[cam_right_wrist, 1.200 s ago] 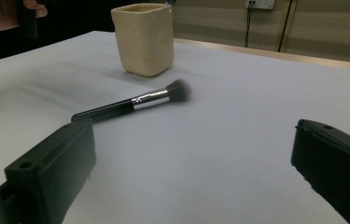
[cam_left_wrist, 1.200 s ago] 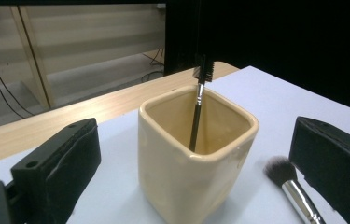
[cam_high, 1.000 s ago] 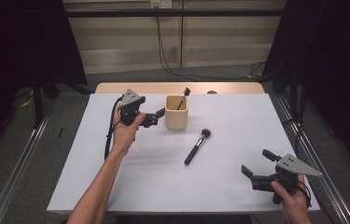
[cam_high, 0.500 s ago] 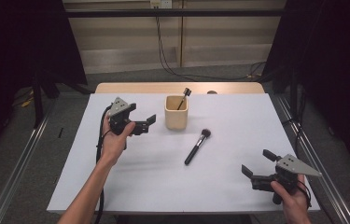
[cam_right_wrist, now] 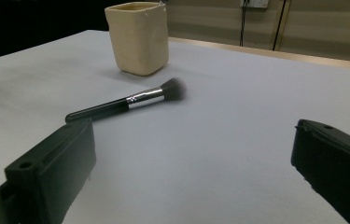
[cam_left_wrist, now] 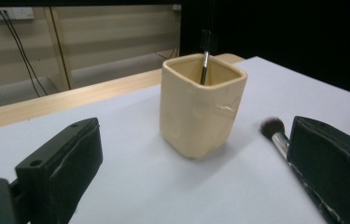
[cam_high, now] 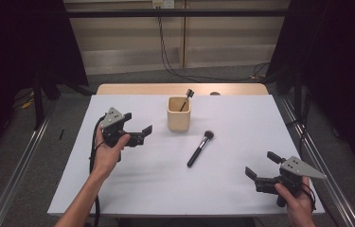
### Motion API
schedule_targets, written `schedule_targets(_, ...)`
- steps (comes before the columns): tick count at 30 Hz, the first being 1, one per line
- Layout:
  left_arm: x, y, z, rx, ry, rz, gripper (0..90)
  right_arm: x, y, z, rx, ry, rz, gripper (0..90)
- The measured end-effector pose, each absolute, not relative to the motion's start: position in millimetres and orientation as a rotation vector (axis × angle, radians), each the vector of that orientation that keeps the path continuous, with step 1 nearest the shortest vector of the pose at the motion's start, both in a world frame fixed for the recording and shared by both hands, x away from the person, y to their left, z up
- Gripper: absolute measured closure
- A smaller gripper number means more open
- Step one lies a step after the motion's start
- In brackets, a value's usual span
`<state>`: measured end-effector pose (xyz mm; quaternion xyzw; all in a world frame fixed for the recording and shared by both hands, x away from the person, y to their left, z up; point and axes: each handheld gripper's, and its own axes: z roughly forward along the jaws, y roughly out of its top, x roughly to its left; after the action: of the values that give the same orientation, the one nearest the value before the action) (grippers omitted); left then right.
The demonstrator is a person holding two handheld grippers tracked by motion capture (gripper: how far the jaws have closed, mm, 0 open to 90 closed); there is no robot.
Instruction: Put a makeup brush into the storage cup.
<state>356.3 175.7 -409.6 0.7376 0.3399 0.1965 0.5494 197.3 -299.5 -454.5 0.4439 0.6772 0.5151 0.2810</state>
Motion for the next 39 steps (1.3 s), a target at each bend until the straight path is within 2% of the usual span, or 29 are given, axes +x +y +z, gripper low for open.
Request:
schedule_targets(25,301,218,-415,1.672,0.835,0.532,3.2,198,-297,-454,1.188,1.816,1.374,0.0)
schedule_targets(39,277,239,-423,1.693,0.846,0.559,3.9,200,-297,-454,1.203,1.796,1.374,0.0)
